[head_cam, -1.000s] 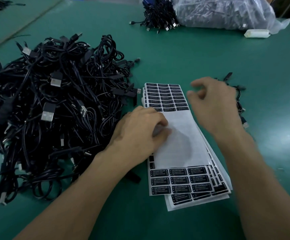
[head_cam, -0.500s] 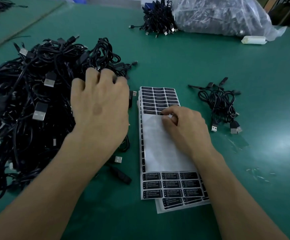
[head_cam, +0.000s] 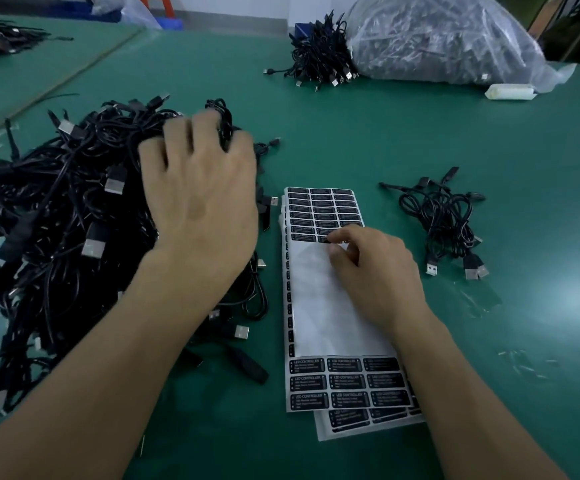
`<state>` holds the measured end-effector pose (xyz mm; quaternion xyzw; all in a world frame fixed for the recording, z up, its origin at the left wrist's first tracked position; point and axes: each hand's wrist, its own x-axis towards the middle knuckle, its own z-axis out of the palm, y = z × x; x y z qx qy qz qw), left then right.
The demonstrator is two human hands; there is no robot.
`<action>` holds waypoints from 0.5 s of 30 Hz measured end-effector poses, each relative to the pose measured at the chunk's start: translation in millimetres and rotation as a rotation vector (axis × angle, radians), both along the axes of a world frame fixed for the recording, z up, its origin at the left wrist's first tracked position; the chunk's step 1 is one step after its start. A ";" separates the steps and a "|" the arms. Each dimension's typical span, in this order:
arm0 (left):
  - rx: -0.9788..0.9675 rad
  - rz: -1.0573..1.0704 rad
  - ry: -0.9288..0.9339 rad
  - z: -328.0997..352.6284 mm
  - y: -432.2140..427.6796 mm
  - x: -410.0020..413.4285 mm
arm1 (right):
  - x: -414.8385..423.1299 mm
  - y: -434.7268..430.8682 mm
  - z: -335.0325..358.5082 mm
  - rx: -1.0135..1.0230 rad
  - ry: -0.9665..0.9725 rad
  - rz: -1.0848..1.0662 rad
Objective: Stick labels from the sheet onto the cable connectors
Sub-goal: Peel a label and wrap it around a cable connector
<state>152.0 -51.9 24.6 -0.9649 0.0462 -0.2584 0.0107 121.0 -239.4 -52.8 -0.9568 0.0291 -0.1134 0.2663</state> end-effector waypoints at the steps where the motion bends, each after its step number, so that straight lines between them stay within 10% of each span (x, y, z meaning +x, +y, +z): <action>1: 0.010 0.043 0.030 3.8 2.2 3.3 | 0.1 -0.2 -0.2 -0.001 -0.001 0.000; 5: 0.005 0.138 0.181 6.9 8.4 14.7 | -1.6 -1.1 -1.4 0.000 -0.043 0.014; 15: -0.194 -0.077 -0.183 -14.1 6.4 12.3 | -0.4 -1.3 -2.0 0.002 -0.023 -0.011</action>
